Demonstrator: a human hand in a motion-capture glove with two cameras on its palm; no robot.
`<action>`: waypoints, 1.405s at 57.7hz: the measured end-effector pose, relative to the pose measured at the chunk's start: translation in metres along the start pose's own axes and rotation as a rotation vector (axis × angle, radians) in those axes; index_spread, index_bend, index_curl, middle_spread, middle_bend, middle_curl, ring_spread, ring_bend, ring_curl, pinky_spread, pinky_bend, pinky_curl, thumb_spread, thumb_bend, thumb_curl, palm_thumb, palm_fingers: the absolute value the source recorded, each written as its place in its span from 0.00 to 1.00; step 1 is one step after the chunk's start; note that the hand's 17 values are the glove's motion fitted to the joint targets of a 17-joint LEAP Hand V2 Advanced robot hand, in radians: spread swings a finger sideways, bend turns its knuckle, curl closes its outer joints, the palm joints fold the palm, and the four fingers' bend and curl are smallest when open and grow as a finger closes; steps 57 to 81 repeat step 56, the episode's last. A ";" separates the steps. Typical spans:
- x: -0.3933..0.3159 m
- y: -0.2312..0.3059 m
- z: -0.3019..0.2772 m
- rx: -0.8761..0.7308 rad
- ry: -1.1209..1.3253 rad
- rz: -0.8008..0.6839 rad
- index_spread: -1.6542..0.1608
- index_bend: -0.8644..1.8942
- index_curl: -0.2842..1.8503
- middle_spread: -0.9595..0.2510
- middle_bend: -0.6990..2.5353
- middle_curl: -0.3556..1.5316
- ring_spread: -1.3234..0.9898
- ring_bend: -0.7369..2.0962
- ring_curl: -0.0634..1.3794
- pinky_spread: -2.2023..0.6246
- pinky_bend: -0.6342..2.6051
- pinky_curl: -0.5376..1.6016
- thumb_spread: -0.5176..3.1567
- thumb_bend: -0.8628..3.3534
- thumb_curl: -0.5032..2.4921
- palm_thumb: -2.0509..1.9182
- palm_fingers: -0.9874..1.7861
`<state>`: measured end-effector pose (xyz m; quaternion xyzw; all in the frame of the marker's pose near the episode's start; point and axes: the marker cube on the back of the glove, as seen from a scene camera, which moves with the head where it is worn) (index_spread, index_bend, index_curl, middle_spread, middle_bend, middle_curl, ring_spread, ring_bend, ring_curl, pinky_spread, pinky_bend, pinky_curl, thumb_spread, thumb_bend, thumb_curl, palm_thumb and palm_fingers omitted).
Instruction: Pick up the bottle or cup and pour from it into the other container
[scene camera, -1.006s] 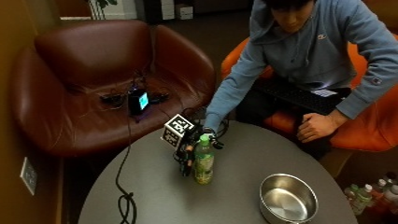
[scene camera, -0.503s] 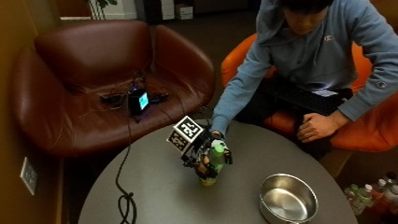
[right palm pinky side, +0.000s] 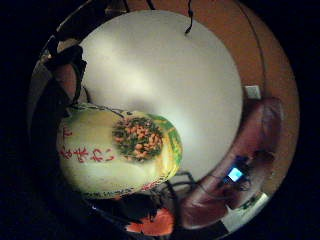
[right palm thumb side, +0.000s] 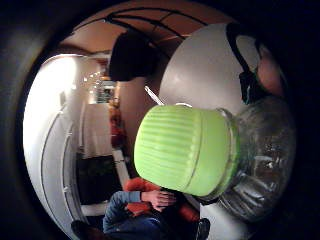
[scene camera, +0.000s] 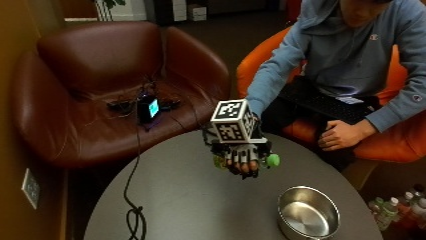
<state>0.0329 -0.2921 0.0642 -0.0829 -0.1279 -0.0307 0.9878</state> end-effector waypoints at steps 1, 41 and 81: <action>-0.004 -0.001 -0.001 -0.009 0.038 -0.001 0.81 0.37 0.32 0.71 0.34 0.44 0.49 0.43 0.34 0.72 0.29 0.42 0.21 0.20 0.40 0.76 0.78; -0.155 -0.026 0.071 -0.096 1.463 0.145 0.80 0.36 0.32 0.70 0.33 0.46 0.48 0.43 0.35 0.72 0.30 0.43 0.22 0.19 0.41 0.75 0.78; -0.176 -0.026 0.079 -0.094 1.485 0.131 0.80 0.36 0.32 0.70 0.33 0.46 0.48 0.43 0.35 0.72 0.30 0.43 0.23 0.19 0.41 0.74 0.78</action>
